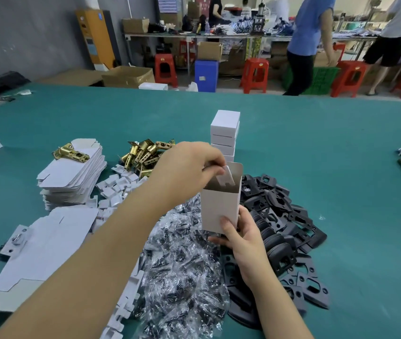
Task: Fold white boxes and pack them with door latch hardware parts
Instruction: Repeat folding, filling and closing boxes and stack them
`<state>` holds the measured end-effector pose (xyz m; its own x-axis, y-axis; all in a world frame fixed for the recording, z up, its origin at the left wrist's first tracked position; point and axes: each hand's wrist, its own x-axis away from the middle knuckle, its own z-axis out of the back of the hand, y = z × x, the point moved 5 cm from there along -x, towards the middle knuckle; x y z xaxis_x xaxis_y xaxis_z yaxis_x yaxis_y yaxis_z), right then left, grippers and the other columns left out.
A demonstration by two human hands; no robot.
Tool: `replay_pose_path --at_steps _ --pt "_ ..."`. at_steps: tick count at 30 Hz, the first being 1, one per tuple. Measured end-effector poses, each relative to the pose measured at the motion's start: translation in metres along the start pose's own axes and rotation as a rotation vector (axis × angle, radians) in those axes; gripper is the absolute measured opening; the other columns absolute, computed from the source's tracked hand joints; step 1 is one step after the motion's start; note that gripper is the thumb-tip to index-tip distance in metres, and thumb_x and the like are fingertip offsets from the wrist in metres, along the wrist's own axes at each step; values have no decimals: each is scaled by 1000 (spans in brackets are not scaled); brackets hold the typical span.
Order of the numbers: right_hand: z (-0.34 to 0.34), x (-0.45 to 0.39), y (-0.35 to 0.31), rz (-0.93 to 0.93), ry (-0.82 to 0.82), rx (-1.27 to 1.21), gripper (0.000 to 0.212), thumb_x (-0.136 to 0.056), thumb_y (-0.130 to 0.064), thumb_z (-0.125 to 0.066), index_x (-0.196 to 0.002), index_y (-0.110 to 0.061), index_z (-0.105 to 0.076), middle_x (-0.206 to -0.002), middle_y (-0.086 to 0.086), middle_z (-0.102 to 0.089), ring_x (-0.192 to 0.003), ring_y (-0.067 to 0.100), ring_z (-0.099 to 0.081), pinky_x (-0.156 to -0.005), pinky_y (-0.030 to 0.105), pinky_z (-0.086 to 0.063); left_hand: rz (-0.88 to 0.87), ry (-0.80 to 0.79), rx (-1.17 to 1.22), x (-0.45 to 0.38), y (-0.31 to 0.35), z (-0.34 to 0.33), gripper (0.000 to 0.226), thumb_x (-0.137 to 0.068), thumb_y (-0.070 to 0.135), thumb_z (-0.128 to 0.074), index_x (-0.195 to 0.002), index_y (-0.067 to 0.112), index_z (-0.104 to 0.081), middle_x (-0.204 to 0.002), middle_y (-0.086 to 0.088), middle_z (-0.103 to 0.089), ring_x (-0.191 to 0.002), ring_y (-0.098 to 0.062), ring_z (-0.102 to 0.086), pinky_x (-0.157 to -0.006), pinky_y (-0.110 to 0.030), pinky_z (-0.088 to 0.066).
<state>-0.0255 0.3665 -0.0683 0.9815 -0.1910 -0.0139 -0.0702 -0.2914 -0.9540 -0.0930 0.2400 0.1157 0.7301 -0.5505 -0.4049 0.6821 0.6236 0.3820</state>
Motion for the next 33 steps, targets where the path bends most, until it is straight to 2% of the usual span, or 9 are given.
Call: replay_pose_path --at_steps 3,9,18,23,28,31,33 --pt "0 0 0 3 -7 1 30 -103 -10 -59 -131 -20 -57 -115 2 -73 -105 27 -72 -78 41 -63 16 -88 -85 -2 4 -13 12 -96 28 -67 -102 30 -77 -96 11 -73 -93 -17 -63 -82 -36 -51" --pt "0 0 1 6 -18 12 31 -102 -12 -60 -132 -18 -57 -116 5 -72 -104 27 -72 -79 42 -63 69 -233 -173 -4 7 -27 25 -100 25 -58 -108 39 -76 -106 15 -75 -103 -13 -65 -87 -36 -54" --pt "0 -2 2 -11 -1 2 29 -104 -8 -58 -131 -19 -57 -117 5 -72 -103 26 -72 -78 43 -63 76 -256 -258 -9 9 -33 27 -100 26 -54 -108 41 -75 -107 15 -75 -104 -15 -64 -85 -35 -54" --pt "2 -3 3 -12 4 -16 28 -104 -10 -59 -130 -21 -58 -117 5 -71 -103 27 -72 -78 44 -63 102 -237 -201 -12 9 -33 21 -97 29 -60 -100 42 -77 -102 18 -74 -100 -12 -63 -83 -35 -54" --pt "1 -3 4 11 -7 33 29 -93 -28 -66 -122 -34 -63 -114 2 -72 -104 27 -72 -77 44 -64 105 -298 -248 -15 10 -33 22 -95 27 -62 -99 42 -77 -101 15 -74 -99 -14 -63 -79 -33 -54" --pt "5 0 -1 101 44 262 39 -89 -48 -68 -127 -48 -58 -113 -11 -71 -104 19 -71 -80 45 -63 112 -268 -310 -15 5 -28 23 -97 27 -60 -102 43 -76 -103 15 -74 -99 -15 -63 -77 -31 -52" --pt "5 4 -6 191 70 426 49 -88 -61 -63 -135 -49 -51 -112 -21 -69 -100 10 -70 -77 32 -61 148 -246 -274 -12 -1 -23 21 -97 26 -61 -100 39 -76 -101 14 -74 -98 -16 -64 -80 -34 -55"
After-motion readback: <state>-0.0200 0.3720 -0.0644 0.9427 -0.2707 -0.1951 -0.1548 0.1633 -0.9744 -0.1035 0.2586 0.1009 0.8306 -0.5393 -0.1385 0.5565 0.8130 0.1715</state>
